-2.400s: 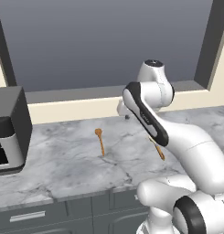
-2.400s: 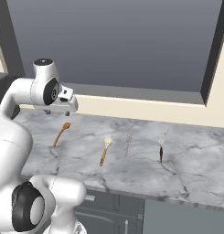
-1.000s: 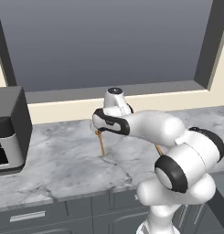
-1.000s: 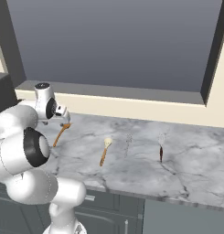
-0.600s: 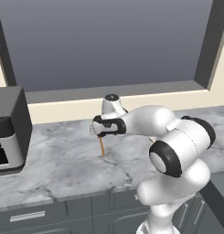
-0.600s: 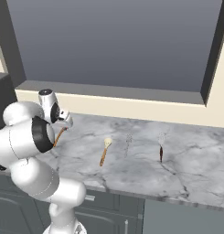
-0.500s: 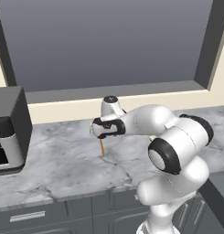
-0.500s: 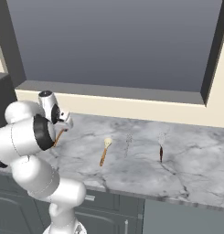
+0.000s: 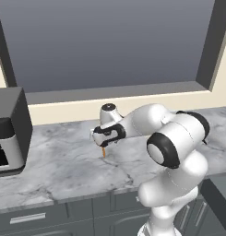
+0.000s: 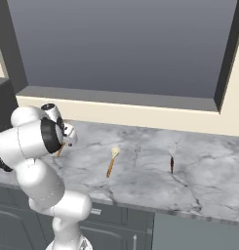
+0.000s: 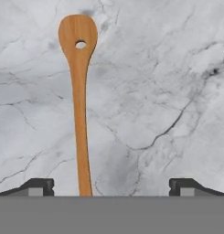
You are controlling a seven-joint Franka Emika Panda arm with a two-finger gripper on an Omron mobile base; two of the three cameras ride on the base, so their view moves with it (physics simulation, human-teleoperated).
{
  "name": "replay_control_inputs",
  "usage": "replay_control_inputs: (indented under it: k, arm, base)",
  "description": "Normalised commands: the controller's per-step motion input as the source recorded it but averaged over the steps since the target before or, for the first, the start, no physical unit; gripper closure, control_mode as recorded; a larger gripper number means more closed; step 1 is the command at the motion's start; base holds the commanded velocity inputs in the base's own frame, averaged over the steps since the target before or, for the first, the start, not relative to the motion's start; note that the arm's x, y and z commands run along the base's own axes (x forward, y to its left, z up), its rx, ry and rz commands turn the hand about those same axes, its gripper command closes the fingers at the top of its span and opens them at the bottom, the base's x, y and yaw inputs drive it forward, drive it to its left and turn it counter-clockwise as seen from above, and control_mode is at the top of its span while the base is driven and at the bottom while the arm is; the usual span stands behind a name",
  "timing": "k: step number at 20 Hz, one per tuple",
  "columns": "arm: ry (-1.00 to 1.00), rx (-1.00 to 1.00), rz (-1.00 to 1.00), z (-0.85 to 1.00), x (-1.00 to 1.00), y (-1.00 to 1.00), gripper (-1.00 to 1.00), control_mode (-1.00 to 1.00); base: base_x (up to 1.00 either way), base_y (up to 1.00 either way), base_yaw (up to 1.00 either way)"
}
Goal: Organize the utensils by type. Pick up the wooden spoons from the counter and place them in the open cabinet. Then pick up the metallic utensils from the counter and place them in the open drawer.
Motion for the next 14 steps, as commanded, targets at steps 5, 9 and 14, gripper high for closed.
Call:
replay_control_inputs:
  k: [5, 9, 14]
  arm:
    - [0.0, 0.0, -0.03, -0.38, 0.19, 0.0, -1.0, -1.0]
    - [0.0, 0.0, 0.0, -0.42, 0.2, 0.0, -1.0, -1.0]
    - [0.0, 0.0, 0.0, -0.43, 0.11, 0.0, -1.0, -1.0]
  base:
    - [0.0, 0.0, 0.0]
    - [0.0, 0.0, 0.0]
    - [0.0, 0.0, 0.0]
